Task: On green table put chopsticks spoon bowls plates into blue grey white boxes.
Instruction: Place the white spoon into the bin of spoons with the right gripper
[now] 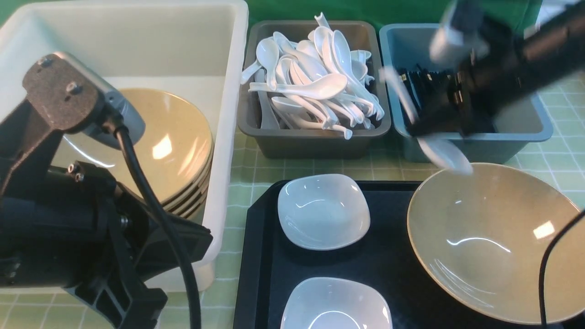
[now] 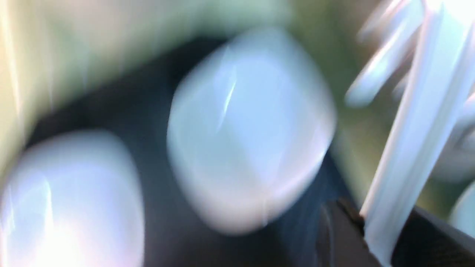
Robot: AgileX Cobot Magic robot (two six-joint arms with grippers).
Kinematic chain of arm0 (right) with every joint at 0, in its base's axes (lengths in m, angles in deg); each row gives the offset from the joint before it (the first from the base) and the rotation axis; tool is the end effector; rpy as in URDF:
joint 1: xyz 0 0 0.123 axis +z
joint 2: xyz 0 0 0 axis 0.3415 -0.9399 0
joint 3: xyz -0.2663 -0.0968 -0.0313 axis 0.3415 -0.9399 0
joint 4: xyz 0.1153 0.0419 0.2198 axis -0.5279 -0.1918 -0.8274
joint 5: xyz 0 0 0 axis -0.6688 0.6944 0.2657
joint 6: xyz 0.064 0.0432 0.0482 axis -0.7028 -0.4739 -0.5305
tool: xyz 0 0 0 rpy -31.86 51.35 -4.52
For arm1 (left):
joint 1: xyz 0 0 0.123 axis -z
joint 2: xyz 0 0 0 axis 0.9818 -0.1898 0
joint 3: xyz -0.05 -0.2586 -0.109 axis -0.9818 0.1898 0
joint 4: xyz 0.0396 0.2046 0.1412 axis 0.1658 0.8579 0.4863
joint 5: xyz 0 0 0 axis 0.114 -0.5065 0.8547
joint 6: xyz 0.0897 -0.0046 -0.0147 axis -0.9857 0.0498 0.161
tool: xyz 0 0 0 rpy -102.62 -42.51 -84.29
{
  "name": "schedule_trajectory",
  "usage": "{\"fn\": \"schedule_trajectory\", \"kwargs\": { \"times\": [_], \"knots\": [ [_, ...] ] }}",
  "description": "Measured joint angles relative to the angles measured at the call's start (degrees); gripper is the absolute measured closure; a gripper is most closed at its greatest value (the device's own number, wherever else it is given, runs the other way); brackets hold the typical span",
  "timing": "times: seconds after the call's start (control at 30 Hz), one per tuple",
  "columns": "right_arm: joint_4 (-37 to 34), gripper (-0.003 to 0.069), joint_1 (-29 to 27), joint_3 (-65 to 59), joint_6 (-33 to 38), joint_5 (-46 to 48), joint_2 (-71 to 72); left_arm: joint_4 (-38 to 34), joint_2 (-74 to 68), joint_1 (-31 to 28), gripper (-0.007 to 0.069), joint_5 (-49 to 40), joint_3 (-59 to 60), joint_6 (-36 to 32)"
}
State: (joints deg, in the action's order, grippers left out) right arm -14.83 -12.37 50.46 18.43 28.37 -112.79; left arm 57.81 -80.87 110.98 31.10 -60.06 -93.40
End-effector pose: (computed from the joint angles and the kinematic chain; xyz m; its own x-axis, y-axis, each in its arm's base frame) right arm 0.3694 0.1001 0.3302 -0.4378 -0.4895 -0.7541 -0.7852 0.6167 0.0555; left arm 0.1181 -0.1045 0.3604 -0.5064 0.4862 -0.7121 0.7598 0.6421 -0.1019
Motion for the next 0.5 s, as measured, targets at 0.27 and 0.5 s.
{"fn": "schedule_trajectory", "kwargs": {
  "times": [0.27,0.5],
  "knots": [
    [-16.1,0.0478,5.4,18.0,-2.9,-13.9,-13.2,0.0,0.0,0.0,0.0626,0.2,0.0,0.1],
    [-18.2,0.0475,8.6,30.6,-9.2,-25.1,-28.2,0.0,0.0,0.0,0.0626,0.2,0.0,0.3]
  ]
}}
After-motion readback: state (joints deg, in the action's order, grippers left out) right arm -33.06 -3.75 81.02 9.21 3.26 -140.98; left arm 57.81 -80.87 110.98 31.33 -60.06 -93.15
